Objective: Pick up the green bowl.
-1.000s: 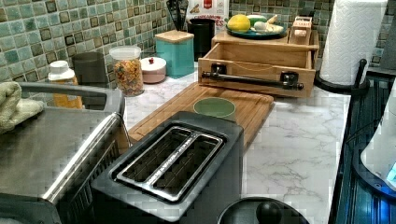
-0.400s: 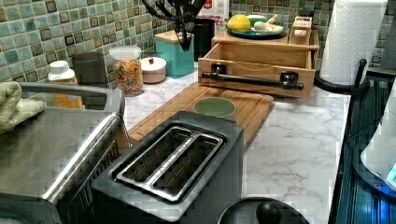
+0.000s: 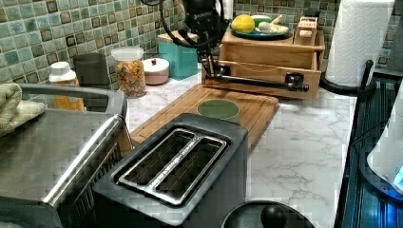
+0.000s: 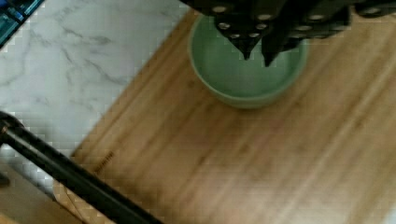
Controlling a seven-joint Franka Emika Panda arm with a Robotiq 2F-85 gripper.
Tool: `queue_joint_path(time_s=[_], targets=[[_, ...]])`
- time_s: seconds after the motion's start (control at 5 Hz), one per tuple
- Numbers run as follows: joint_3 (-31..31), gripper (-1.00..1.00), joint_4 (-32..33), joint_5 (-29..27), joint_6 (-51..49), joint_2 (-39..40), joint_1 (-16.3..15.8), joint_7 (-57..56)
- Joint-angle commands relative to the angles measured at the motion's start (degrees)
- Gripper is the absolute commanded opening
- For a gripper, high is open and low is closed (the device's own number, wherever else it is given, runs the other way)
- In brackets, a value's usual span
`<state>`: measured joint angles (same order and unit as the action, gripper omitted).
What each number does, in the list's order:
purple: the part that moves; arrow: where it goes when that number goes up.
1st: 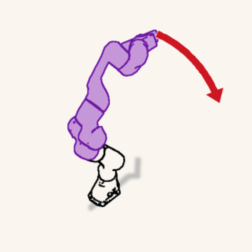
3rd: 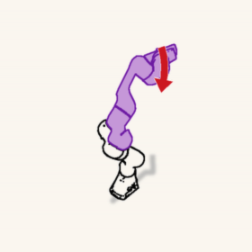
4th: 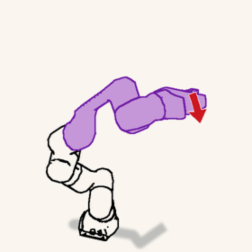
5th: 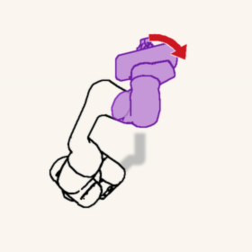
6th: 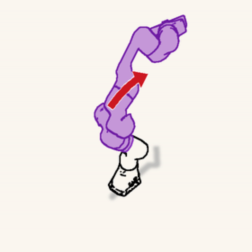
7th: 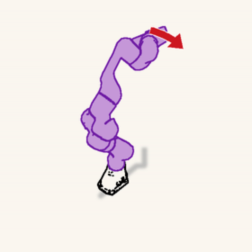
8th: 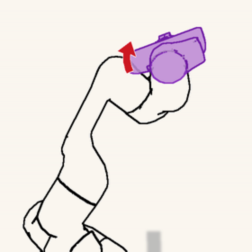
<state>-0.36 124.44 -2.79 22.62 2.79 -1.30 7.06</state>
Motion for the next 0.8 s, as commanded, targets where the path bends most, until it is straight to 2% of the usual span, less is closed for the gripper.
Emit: queue_joint_path(time_s=[0.2,0.8], targets=[[0.2,1.0,10.0,-2.6,9.5,-12.5,0.1,-4.0],[2.5,1.0,13.0,-6.1,13.9,-7.9,0.4,-10.0]])
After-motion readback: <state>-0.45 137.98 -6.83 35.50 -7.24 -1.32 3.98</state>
